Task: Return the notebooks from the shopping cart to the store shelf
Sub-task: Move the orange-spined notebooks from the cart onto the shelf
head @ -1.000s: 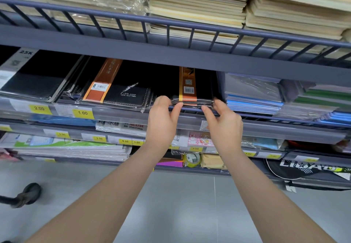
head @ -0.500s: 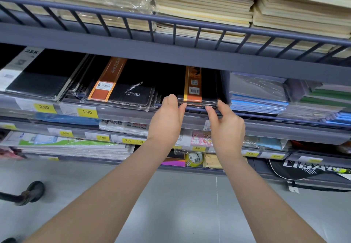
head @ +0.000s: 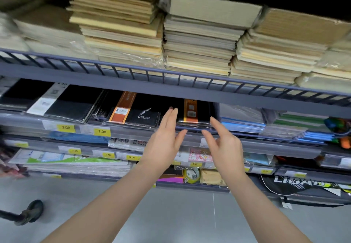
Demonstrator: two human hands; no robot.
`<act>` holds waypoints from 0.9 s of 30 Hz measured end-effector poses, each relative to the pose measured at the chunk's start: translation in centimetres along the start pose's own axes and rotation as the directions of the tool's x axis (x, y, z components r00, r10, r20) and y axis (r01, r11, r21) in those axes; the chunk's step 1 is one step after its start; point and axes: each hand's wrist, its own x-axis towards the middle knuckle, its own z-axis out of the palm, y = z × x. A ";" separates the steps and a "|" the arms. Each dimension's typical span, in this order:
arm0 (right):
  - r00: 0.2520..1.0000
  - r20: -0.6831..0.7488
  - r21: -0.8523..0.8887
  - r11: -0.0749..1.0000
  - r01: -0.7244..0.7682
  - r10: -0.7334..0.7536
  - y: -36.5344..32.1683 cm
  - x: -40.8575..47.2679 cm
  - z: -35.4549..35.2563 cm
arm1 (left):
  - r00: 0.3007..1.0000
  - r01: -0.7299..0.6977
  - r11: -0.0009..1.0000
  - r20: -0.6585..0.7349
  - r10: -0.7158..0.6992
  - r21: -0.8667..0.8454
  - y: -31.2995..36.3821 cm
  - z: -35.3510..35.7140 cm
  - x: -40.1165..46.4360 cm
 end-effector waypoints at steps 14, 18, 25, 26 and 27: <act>0.969 0.246 0.129 0.992 -0.014 -0.018 -7.0 0.1 9.3 | 0.980 0.195 0.976 -0.047 -0.191 0.094 -12.5 -8.8 -0.7; 0.985 0.157 0.106 0.991 -0.087 0.069 -7.2 0.4 10.3 | 0.981 0.183 0.983 -0.076 -0.181 0.013 -12.9 -8.1 0.5; 0.994 0.025 0.055 0.993 -0.106 0.105 -7.9 1.4 11.0 | 0.980 0.134 0.987 -0.157 -0.118 0.090 -13.4 -7.3 2.3; 0.995 0.031 0.061 0.993 -0.101 0.100 -7.9 1.4 11.0 | 0.983 0.134 0.989 -0.134 -0.125 0.064 -13.5 -7.4 2.3; 0.996 0.040 0.060 0.995 -0.085 0.083 -7.8 1.3 11.1 | 0.985 0.143 0.989 -0.102 -0.138 0.042 -13.7 -7.3 2.4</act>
